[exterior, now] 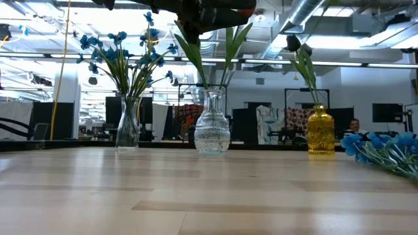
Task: Sort flowers into vase by color
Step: Put the black flower into the yellow vase
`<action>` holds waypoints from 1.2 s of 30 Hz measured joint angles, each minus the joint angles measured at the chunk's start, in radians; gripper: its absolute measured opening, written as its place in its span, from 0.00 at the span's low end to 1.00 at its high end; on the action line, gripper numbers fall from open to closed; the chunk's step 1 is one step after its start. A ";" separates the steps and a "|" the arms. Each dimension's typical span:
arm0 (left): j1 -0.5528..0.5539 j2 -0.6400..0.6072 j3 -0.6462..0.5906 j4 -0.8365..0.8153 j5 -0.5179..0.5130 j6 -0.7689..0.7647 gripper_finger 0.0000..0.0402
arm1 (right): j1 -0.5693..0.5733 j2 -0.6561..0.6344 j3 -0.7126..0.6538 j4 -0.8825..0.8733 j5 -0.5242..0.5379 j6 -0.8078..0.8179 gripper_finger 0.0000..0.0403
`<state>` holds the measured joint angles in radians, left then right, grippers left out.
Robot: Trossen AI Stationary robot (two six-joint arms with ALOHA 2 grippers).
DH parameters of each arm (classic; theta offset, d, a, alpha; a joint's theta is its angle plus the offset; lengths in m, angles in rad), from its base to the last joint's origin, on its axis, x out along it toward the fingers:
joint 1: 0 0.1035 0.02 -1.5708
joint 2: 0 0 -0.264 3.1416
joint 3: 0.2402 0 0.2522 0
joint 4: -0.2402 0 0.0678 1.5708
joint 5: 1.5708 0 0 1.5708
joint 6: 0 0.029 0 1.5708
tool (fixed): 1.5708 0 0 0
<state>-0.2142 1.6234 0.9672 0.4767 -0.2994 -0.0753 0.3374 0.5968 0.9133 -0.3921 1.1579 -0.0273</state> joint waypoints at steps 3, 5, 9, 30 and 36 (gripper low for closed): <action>0.000 0.000 0.000 0.000 0.000 0.000 0.42 | 0.000 0.000 0.045 -0.188 -0.010 0.152 0.11; 0.002 0.000 0.000 0.000 0.000 0.000 0.42 | 0.000 0.000 0.071 -0.289 -0.046 0.231 0.11; 0.010 0.000 0.000 0.000 0.001 -0.005 0.42 | 0.000 0.016 0.127 -0.425 -0.122 0.338 0.11; 0.029 0.000 0.000 0.000 0.001 -0.052 0.42 | -0.252 0.150 0.258 -0.693 -0.191 0.315 0.11; 0.029 0.000 0.000 0.000 0.002 -0.052 0.42 | -0.297 0.159 0.258 -0.692 -0.192 0.315 0.11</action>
<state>-0.1852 1.6234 0.9672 0.4763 -0.2977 -0.1276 0.0404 0.7563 1.1713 -1.0842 0.9657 0.2879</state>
